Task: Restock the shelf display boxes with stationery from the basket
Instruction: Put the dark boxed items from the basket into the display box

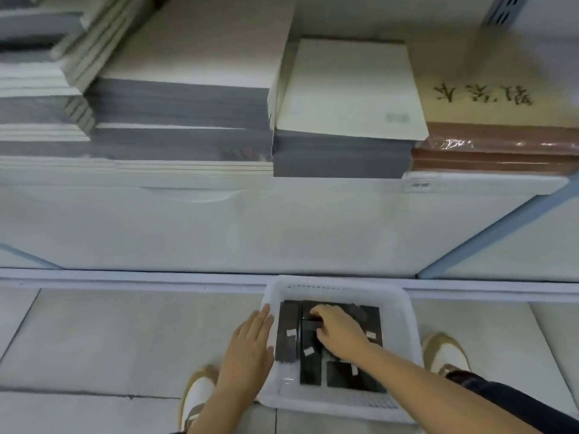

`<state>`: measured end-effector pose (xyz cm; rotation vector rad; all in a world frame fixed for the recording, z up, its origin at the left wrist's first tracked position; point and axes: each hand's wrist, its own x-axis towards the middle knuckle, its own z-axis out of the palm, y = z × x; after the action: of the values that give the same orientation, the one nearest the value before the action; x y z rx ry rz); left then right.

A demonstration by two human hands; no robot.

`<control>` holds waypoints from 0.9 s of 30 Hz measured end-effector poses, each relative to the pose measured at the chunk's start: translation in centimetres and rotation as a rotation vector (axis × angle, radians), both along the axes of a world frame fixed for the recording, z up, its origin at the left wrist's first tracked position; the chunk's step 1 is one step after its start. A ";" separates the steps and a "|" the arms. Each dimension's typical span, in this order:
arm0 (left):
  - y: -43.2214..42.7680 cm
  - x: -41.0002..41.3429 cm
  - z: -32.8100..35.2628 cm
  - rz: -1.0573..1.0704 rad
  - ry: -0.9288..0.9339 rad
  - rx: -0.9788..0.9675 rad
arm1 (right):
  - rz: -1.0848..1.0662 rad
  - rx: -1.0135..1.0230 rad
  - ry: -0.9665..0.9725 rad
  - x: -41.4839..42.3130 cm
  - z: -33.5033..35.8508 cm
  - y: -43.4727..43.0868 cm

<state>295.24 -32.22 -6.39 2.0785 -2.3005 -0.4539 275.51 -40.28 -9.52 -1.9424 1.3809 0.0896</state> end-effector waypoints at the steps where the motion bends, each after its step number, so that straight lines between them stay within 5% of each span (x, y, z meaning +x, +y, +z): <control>1: 0.1 0.1 -0.4 0.004 -0.011 -0.011 | 0.004 -0.005 0.024 0.1 -0.9 0.4; 9: -0.1 0.1 -2.2 0.062 0.071 -0.089 | 0.069 -0.168 0.096 1.1 -3.6 2.5; 20: 0.2 0.2 -2.3 0.102 0.162 -0.070 | -0.063 -0.076 0.070 1.2 -3.2 4.0; 27: 0.1 0.1 -2.3 0.140 0.181 -0.035 | -0.613 0.348 -0.282 2.2 -3.7 2.1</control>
<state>295.37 -32.08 -8.69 2.0706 -2.0346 -0.5660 277.68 -38.15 -13.20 -1.1430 1.5801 -0.2141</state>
